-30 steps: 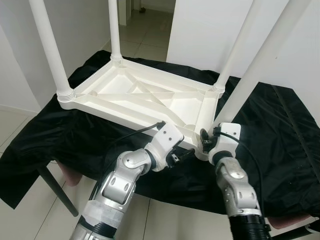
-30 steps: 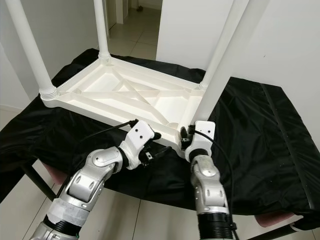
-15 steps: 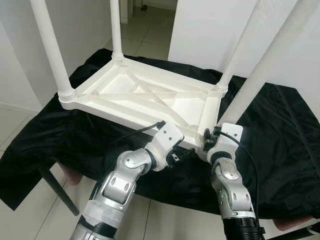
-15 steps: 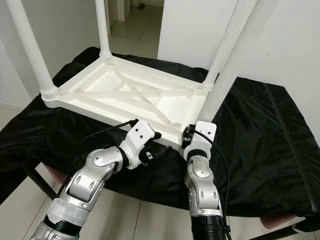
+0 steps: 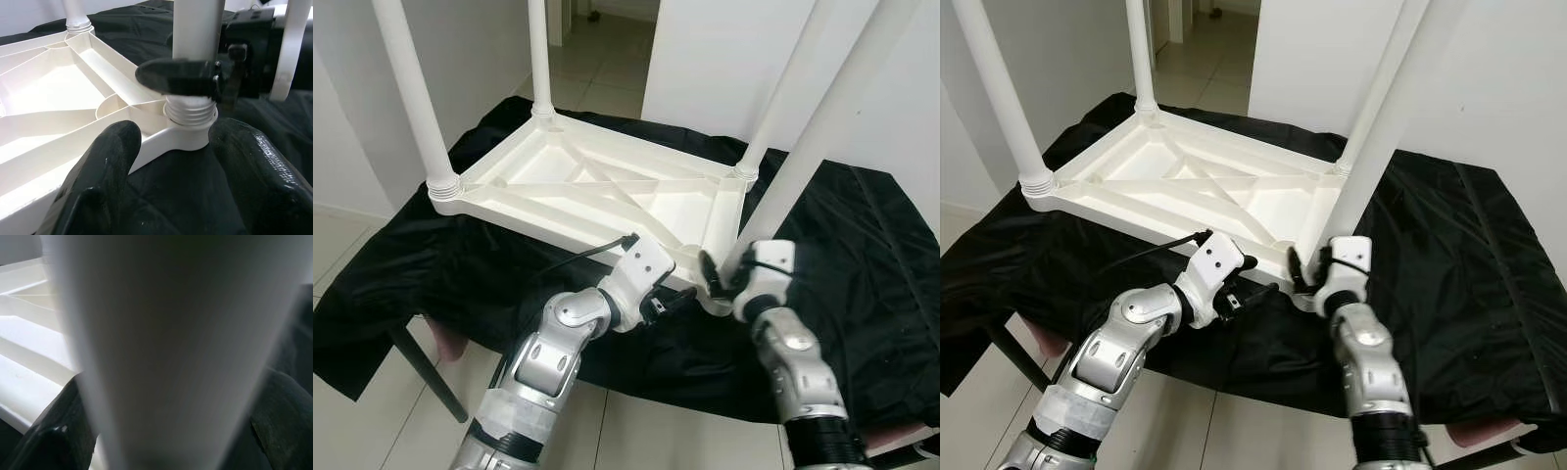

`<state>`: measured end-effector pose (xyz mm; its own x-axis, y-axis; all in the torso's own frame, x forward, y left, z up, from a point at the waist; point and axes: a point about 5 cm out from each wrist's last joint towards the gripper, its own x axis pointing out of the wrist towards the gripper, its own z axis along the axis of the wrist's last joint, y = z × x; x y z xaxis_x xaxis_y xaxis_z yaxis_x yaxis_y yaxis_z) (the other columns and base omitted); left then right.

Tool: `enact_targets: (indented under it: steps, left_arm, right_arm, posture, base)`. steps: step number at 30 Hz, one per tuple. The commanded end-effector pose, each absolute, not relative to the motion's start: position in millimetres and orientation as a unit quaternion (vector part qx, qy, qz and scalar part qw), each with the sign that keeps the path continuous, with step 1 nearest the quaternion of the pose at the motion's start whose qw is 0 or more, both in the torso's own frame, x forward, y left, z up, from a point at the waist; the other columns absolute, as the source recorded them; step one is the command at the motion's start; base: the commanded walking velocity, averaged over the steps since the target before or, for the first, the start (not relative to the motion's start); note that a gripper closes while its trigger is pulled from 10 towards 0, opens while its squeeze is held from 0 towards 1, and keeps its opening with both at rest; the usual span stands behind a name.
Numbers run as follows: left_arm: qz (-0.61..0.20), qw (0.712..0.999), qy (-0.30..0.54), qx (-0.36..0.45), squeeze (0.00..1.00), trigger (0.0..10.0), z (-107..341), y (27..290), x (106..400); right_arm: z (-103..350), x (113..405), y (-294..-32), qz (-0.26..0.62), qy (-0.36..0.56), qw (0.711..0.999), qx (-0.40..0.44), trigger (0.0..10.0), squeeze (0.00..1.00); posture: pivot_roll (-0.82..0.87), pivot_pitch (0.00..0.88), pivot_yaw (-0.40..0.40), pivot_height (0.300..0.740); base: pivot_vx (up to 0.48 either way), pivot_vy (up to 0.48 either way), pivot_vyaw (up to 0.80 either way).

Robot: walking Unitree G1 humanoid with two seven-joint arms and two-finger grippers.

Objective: Building children table

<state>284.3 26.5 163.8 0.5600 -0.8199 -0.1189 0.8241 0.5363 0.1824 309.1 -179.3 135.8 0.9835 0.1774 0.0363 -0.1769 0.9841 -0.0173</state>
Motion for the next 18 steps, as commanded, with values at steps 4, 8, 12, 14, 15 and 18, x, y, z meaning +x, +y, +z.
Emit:
enact_targets:
  steps: [4,8,12,14,15,18]
  left_arm:
    - [-0.436,0.892,0.002,0.115,0.00,10.0,164.9,23.9,288.3]
    - [-0.437,0.892,-0.001,0.116,0.00,10.0,166.3,22.2,289.1]
    - [-0.436,0.893,-0.003,0.116,0.00,10.0,167.2,22.3,289.5]
    - [-0.434,0.893,-0.004,0.115,0.00,10.0,167.5,22.5,289.7]
    - [-0.433,0.894,-0.005,0.115,0.00,10.0,167.7,22.7,289.9]
    - [-0.432,0.895,-0.005,0.114,0.00,10.0,167.6,22.9,289.7]
  right_arm:
    - [133.3,320.4,-180.8,0.196,-0.004,0.980,-0.032,10.0,0.00]
    - [134.0,325.2,-180.2,0.252,0.000,0.967,-0.044,10.0,0.00]
    - [131.7,326.4,-181.8,0.281,0.011,0.958,-0.047,0.0,0.00]
    - [129.0,326.2,-184.4,0.294,0.021,0.954,-0.054,0.0,0.00]
    - [126.1,325.9,-187.6,0.307,0.028,0.949,-0.058,0.0,0.00]
    - [122.3,325.1,-192.3,0.320,0.037,0.945,-0.062,0.0,0.00]
  posture:
    - [0.00,0.000,-0.110,0.740]
    - [0.01,0.000,-0.114,0.740]
    - [0.01,0.000,-0.118,0.740]
    - [0.02,0.000,-0.122,0.740]
    - [0.02,0.000,-0.122,0.740]
    - [0.02,0.000,-0.125,0.740]
  base:
    - [0.000,0.000,0.00]
    - [0.000,0.000,0.00]
    - [0.000,0.000,0.00]
    - [0.000,0.000,0.00]
    - [0.000,0.000,0.00]
    - [0.000,0.000,0.00]
